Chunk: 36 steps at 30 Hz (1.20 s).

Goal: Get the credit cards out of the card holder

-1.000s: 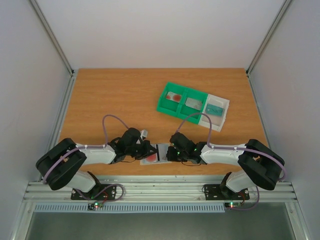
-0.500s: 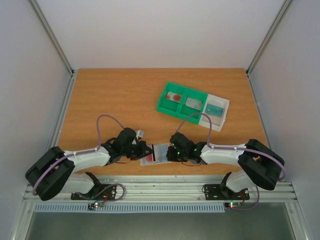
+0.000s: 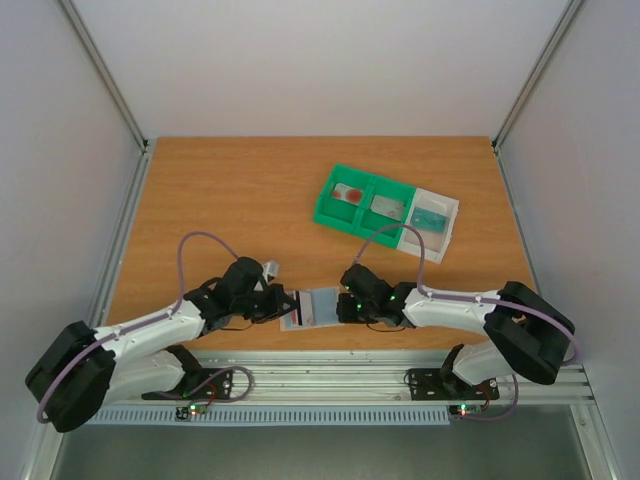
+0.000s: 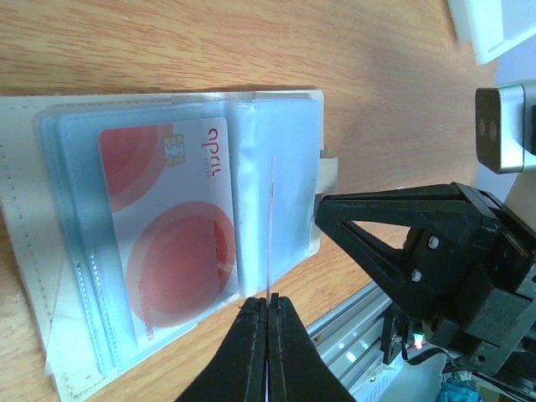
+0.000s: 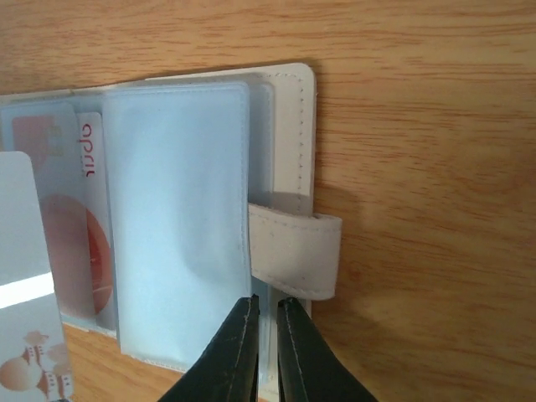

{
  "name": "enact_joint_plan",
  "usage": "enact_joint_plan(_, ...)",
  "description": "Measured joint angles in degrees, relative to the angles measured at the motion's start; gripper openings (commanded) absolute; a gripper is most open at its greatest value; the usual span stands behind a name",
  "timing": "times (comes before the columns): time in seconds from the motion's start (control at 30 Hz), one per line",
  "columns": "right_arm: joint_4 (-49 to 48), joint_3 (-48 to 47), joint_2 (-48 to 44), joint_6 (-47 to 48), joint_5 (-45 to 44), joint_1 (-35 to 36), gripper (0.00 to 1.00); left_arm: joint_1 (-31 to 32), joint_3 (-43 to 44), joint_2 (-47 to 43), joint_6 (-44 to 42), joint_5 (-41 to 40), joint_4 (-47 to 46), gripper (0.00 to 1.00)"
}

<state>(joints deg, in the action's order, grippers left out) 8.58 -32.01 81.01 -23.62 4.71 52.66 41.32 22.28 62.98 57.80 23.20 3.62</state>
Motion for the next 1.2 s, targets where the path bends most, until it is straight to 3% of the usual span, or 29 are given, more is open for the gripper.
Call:
enact_joint_plan(0.37,4.09,-3.63,-11.43,15.45,-1.75,0.46,0.19,-1.51,0.11,-9.53,3.39,-0.74,5.16,0.0)
enact_joint_plan(0.73,-4.76,-1.36,-21.14,48.87,1.79,9.79,0.23,-1.88,0.22,-24.44,11.39,-1.57,8.74,0.01)
enact_joint_plan(1.2,-12.5,0.15,-20.61,78.9,-1.62,16.61,0.28,-1.88,0.24,-32.33,19.87,-4.59,12.46,0.0)
